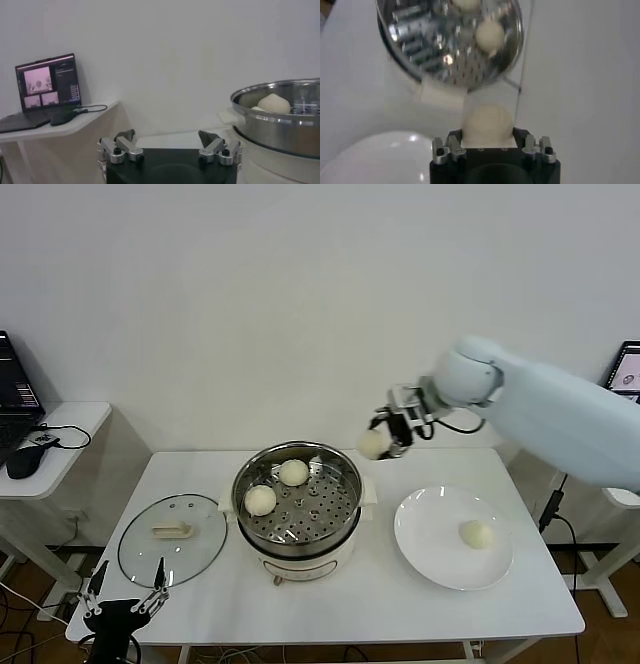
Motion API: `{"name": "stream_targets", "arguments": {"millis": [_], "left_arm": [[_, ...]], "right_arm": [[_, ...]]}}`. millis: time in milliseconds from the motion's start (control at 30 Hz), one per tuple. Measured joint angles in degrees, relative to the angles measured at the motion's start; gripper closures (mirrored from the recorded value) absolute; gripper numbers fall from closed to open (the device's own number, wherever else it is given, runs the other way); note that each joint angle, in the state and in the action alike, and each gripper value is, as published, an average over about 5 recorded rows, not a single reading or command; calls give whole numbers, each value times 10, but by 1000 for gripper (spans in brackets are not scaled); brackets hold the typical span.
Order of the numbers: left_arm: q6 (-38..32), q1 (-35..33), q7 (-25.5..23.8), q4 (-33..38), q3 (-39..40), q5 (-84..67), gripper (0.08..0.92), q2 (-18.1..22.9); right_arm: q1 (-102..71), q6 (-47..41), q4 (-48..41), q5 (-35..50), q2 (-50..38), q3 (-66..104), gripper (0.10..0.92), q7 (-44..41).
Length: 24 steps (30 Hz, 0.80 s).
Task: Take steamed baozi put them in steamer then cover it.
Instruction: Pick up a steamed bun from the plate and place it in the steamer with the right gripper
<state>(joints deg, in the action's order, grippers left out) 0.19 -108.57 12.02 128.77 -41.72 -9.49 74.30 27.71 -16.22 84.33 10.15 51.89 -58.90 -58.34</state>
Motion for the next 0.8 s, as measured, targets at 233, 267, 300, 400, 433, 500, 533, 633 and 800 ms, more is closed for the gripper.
{"name": "stream_targets", "arguments": {"millis": [233, 267, 300, 400, 433, 500, 533, 633, 800], "left_arm": [[0, -1, 0, 2, -6, -2, 177, 2], [0, -1, 1, 2, -6, -2, 177, 2], [0, -1, 1, 2, -6, -2, 177, 3], [0, 0, 1, 1, -7, -4, 177, 3], [0, 1, 1, 1, -8, -4, 177, 3], [0, 2, 1, 0, -9, -6, 177, 3], [0, 2, 1, 0, -10, -6, 177, 3], [0, 3, 1, -1, -10, -7, 177, 3], [-1, 5, 2, -4, -11, -9, 177, 3]], "right_arm": [[5, 57, -9, -9, 68, -53, 387, 6], [4, 65, -10, -13, 77, -59, 385, 6], [4, 73, -10, -17, 85, -66, 384, 6], [2, 96, -12, -29, 108, -83, 381, 5], [3, 103, -13, -34, 114, -88, 381, 5], [4, 118, -17, -44, 127, -97, 381, 2], [4, 125, -18, -49, 133, -102, 381, 1], [4, 145, -25, -62, 149, -112, 381, -3], [1, 171, -33, -76, 173, -125, 381, -9]]}}
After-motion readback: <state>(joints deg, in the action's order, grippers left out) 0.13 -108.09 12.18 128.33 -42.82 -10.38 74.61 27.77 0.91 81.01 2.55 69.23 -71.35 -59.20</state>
